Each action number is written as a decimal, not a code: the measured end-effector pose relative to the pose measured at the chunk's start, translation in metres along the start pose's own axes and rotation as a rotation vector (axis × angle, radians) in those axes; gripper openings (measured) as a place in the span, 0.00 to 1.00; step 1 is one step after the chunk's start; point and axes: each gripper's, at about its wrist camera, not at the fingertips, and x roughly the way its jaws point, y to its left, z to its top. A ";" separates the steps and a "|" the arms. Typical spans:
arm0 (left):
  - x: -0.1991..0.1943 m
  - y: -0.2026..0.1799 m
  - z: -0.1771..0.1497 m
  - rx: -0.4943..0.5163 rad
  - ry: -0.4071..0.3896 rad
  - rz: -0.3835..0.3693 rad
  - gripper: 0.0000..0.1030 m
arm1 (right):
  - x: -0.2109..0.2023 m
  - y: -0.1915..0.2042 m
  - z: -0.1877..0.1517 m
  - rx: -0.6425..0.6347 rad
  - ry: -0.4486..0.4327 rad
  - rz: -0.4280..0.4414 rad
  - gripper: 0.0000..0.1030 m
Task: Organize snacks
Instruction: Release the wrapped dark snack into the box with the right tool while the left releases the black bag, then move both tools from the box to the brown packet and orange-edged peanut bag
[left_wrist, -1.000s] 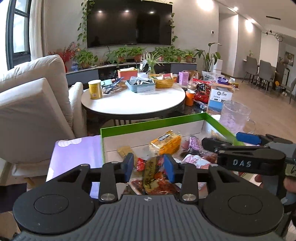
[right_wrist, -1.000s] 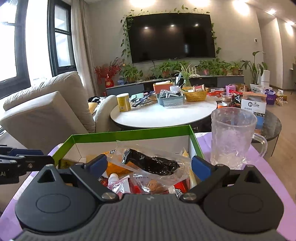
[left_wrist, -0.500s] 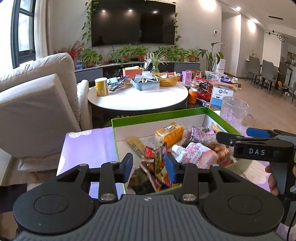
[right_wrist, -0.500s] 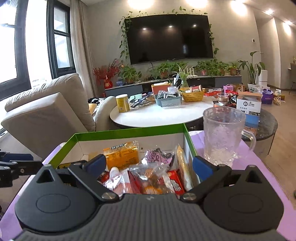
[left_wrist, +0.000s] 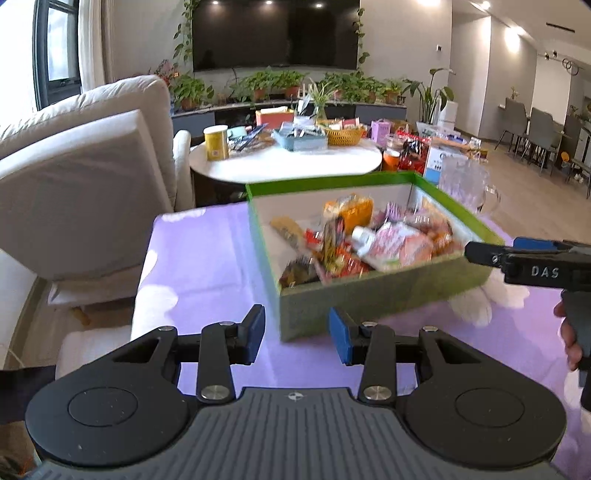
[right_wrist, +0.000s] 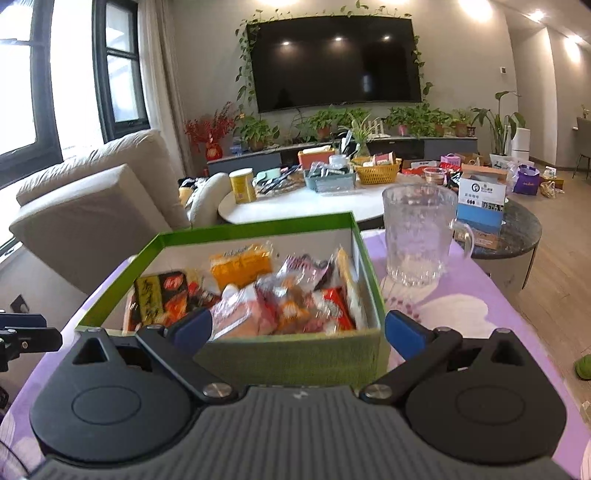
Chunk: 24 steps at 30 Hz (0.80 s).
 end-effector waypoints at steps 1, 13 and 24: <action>-0.002 0.001 -0.005 0.003 0.006 0.007 0.35 | -0.002 0.001 -0.003 -0.007 0.006 0.004 0.62; -0.040 -0.003 -0.068 0.136 0.128 -0.073 0.35 | -0.024 0.004 -0.030 -0.043 0.057 0.029 0.62; -0.053 -0.026 -0.100 0.199 0.170 -0.043 0.35 | -0.053 0.019 -0.054 -0.097 0.087 0.095 0.62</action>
